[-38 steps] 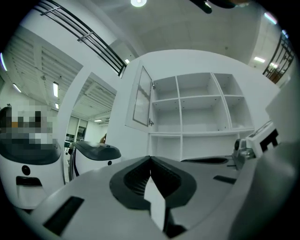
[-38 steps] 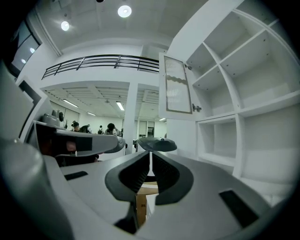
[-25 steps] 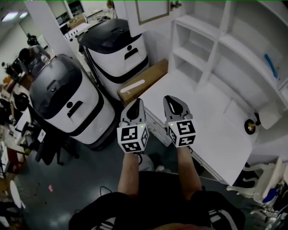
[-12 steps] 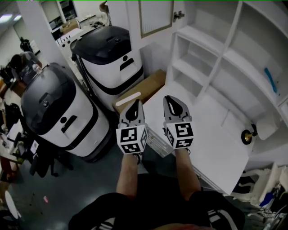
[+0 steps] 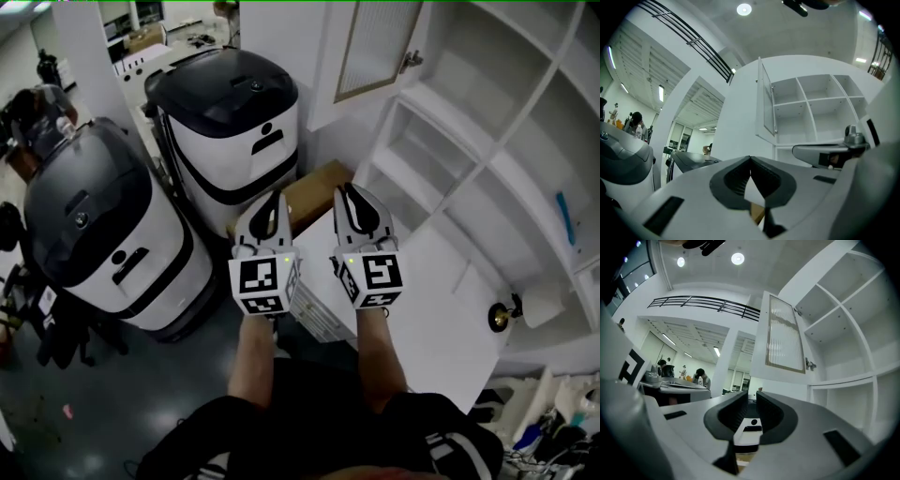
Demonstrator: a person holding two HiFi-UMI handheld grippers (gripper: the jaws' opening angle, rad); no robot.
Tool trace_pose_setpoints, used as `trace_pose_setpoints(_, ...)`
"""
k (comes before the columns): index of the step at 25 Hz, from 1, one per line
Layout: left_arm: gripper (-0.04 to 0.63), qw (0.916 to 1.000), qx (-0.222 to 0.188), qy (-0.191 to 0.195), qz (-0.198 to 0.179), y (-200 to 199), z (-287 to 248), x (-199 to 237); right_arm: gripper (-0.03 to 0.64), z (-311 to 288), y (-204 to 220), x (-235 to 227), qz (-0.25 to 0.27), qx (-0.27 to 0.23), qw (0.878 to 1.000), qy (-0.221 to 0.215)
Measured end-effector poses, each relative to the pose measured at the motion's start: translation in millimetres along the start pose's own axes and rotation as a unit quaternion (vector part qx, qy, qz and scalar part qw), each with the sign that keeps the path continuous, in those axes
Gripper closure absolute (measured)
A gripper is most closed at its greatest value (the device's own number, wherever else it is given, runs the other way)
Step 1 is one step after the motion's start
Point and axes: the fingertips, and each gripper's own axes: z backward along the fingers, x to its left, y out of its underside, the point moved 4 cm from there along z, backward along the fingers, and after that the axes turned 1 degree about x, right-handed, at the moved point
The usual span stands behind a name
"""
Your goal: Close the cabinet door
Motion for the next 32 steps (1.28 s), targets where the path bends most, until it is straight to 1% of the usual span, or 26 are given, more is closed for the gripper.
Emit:
trace_pose_setpoints(2, 0.583, 0.9995, -0.032, -0.001, -0.001, -15, -9, 12, 0.54, -12, -7, 0, 0.004, -0.009, 1.0, 0.0)
trace_pose_setpoints(4, 0.583, 0.9974, -0.071, 0.0, -0.012, -34, -17, 22, 0.529, -21, -14, 0, 0.011, -0.02, 1.0, 0.007)
trace_pose_setpoints(8, 0.583, 0.9886, -0.133, 0.04, -0.058, -71, -37, 33, 0.509, -40, -34, 3, 0.042, -0.04, 0.998, 0.027)
trace_pose_setpoints(11, 0.583, 0.9798, -0.165, 0.061, -0.096, -91, -51, 43, 0.505, -52, -46, 9, 0.052, -0.052, 0.997, 0.033)
trace_pose_setpoints(14, 0.583, 0.9725, -0.178, 0.077, -0.129, -108, -65, 51, 0.5, -62, -59, 13, 0.061, -0.063, 0.995, 0.047)
trace_pose_setpoints(18, 0.583, 0.9634, -0.194, 0.097, -0.157, -127, -89, 55, 0.487, -78, -71, 12, 0.067, -0.067, 0.993, 0.066)
trace_pose_setpoints(20, 0.583, 0.9582, -0.204, 0.107, -0.17, -136, -102, 56, 0.466, -87, -70, 12, 0.073, -0.069, 0.993, 0.068)
trace_pose_setpoints(22, 0.583, 0.9557, -0.211, 0.117, -0.169, -144, -114, 56, 0.443, -93, -74, 10, 0.078, -0.074, 0.991, 0.078)
trace_pose_setpoints(24, 0.583, 0.9541, -0.217, 0.128, -0.161, -150, -125, 54, 0.439, -97, -81, 7, 0.089, -0.08, 0.988, 0.097)
trace_pose_setpoints(27, 0.583, 0.9496, -0.229, 0.144, -0.158, -158, -139, 49, 0.432, -104, -89, 7, 0.114, -0.085, 0.983, 0.119)
trace_pose_setpoints(29, 0.583, 0.9465, -0.235, 0.142, -0.169, -167, -148, 46, 0.426, -109, -90, 6, 0.124, -0.086, 0.98, 0.127)
trace_pose_setpoints(31, 0.581, 0.9426, -0.241, 0.14, -0.183, -177, -157, 43, 0.409, -114, -90, 3, 0.123, -0.083, 0.98, 0.131)
trace_pose_setpoints(32, 0.581, 0.9409, -0.244, 0.145, -0.184, -181, -162, 41, 0.402, -115, -91, 2, 0.124, -0.082, 0.98, 0.134)
